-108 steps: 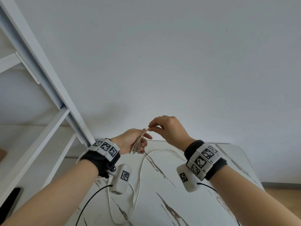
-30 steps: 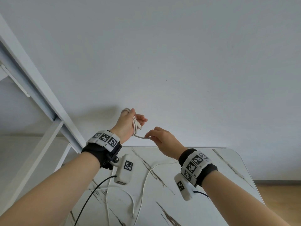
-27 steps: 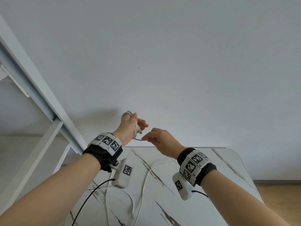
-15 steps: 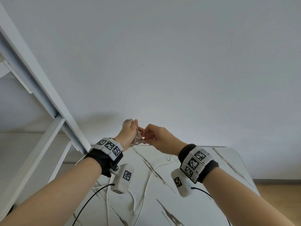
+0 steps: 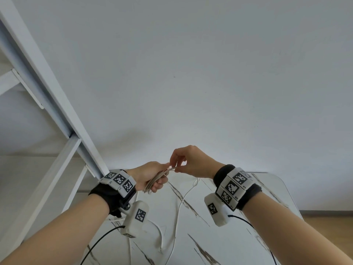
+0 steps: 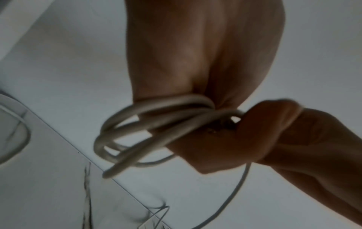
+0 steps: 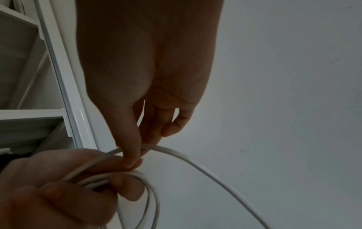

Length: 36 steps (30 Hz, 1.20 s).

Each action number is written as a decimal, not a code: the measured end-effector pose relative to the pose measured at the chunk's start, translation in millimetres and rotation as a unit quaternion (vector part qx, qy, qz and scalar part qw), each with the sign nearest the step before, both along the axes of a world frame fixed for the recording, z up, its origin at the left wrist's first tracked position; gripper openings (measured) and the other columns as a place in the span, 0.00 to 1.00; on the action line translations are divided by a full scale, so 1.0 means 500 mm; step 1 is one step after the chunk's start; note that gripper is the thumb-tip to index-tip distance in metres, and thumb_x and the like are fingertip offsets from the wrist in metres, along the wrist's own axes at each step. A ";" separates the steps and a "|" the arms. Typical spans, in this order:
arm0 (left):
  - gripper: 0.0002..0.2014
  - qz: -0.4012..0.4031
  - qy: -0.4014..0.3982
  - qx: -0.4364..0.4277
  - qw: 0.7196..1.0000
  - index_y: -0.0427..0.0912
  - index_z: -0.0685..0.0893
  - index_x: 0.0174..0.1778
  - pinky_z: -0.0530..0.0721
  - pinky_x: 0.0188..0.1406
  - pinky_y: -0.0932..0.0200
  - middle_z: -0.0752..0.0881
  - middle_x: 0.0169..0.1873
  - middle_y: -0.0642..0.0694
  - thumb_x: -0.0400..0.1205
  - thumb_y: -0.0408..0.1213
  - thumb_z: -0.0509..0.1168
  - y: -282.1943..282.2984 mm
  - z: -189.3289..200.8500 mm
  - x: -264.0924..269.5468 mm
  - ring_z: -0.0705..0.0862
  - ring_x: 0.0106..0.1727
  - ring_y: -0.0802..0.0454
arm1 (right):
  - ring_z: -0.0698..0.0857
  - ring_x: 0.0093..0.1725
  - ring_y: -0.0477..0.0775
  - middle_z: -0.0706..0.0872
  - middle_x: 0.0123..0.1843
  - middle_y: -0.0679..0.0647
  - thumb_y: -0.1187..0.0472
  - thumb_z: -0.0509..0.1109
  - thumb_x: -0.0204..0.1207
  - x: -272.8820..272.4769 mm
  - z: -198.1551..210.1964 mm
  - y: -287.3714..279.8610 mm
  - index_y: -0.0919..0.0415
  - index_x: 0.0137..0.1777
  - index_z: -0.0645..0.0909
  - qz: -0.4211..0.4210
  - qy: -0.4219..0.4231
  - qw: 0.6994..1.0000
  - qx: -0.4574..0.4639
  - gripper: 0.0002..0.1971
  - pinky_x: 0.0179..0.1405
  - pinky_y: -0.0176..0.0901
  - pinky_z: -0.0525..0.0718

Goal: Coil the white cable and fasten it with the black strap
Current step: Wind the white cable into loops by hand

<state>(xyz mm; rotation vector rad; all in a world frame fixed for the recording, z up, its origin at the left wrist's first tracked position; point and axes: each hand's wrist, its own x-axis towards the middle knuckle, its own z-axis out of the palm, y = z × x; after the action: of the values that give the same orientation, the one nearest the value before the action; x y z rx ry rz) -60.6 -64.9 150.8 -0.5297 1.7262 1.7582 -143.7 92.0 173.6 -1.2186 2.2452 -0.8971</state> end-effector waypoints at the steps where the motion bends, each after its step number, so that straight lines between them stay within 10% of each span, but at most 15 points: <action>1: 0.22 -0.008 -0.003 0.011 1.000 0.43 0.68 0.30 0.64 0.12 0.70 0.68 0.15 0.50 0.87 0.52 0.49 -0.003 0.001 0.001 0.64 0.14 0.57 | 0.87 0.42 0.47 0.90 0.43 0.53 0.71 0.73 0.69 -0.003 -0.005 0.000 0.60 0.44 0.84 -0.012 0.007 1.000 -0.001 0.08 0.43 0.29 0.82; 9: 0.24 -0.018 -0.033 0.076 0.996 0.46 0.68 0.29 0.67 0.18 0.67 0.63 0.14 0.51 0.83 0.61 0.48 -0.015 -0.003 0.002 0.62 0.14 0.55 | 0.87 0.44 0.49 0.91 0.42 0.55 0.67 0.74 0.71 0.005 -0.046 -0.002 0.61 0.43 0.86 -0.124 0.037 0.991 -0.037 0.03 0.50 0.35 0.83; 29: 0.14 -0.062 0.095 0.223 0.968 0.27 0.78 0.56 0.87 0.47 0.51 0.80 0.26 0.44 0.85 0.34 0.55 -0.022 0.003 0.007 0.84 0.31 0.46 | 0.89 0.50 0.49 0.93 0.49 0.55 0.60 0.75 0.72 0.013 -0.087 0.023 0.58 0.50 0.90 -0.246 0.008 0.968 -0.042 0.08 0.56 0.43 0.84; 33: 0.16 -0.034 0.103 0.281 0.953 0.28 0.84 0.51 0.87 0.44 0.52 0.87 0.31 0.42 0.83 0.35 0.55 -0.016 0.007 0.009 0.89 0.37 0.43 | 0.89 0.43 0.50 0.94 0.44 0.53 0.60 0.72 0.74 0.021 -0.099 0.025 0.52 0.49 0.90 -0.252 0.008 0.967 -0.044 0.07 0.47 0.44 0.85; 36: 0.16 -0.006 0.113 0.328 0.938 0.31 0.88 0.46 0.88 0.47 0.48 0.91 0.36 0.40 0.81 0.35 0.57 -0.004 0.016 0.010 0.90 0.41 0.43 | 0.74 0.25 0.48 0.85 0.21 0.39 0.67 0.69 0.73 0.021 -0.110 0.027 0.45 0.26 0.87 -0.260 0.013 0.965 -0.021 0.19 0.27 0.39 0.74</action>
<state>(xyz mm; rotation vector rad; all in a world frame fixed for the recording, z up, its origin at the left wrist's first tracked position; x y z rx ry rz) -55.7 -66.8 158.9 -0.0232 1.1495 2.2967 -133.4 105.4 118.5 -0.6559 2.6310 -1.1200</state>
